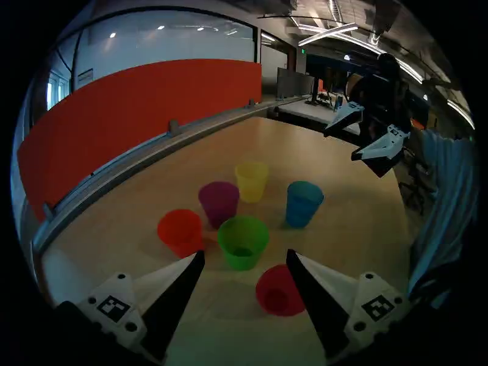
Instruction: Pour water
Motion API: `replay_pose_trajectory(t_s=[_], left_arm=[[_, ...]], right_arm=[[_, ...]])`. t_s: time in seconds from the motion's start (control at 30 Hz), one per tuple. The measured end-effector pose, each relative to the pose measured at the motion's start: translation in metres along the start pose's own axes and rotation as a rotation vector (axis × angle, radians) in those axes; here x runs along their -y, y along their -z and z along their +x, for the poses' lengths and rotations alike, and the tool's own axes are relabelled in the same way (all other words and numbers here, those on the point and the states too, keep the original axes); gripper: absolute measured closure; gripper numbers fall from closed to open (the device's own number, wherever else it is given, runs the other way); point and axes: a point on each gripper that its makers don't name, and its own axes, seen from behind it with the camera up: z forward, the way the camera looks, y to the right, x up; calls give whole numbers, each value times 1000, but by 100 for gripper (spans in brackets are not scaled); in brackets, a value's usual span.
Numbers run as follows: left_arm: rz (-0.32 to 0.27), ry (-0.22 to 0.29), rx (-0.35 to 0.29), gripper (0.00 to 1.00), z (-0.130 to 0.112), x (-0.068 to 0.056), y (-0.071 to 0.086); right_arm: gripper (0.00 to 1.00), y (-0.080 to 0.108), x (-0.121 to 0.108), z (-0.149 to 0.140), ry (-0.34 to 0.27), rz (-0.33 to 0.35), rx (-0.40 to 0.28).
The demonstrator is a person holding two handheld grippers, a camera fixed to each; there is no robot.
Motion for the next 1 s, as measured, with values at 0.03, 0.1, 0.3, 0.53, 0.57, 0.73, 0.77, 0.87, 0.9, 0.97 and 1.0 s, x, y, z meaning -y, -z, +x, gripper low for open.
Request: replay_pose_trajectory(t_s=[0.03, 0.1, 0.3, 0.53, 0.57, 0.73, 0.77, 0.87, 0.9, 0.97, 1.0], left_arm=[[1, 0, 8, 0, -2, 1, -3], [2, 0, 24, 0, -5, 2, -9], [8, -8, 55, 0, -10, 5, -23], [2, -7, 77, 0, -12, 5, -38], [0, -6, 80, 0, -13, 4, -40], [-12, 1, 93, 0, -16, 1, -50], [-14, 2, 94, 0, -16, 0, -52], [-18, 9, 98, 0, -16, 0, -58], [-20, 12, 100, 0, -16, 0, -61], [-17, 18, 105, 0, -17, 1, -64], [-16, 22, 108, 0, -17, 2, -66]], right_arm=[[0, -1, 0, -1, 2, 0, 3], [0, -4, 0, -4, 5, 1, 8], [0, -11, 4, -8, 18, 13, 19], [0, -17, 6, -11, 17, 21, 21], [0, -17, 6, -11, 15, 22, 22], [0, -20, 5, -15, 13, 23, 29], [0, -21, 5, -16, 14, 23, 30], [0, -22, 5, -18, 15, 25, 33], [0, -22, 5, -18, 15, 26, 33], [0, -22, 5, -19, 14, 27, 33], [0, -23, 5, -19, 13, 28, 33]])
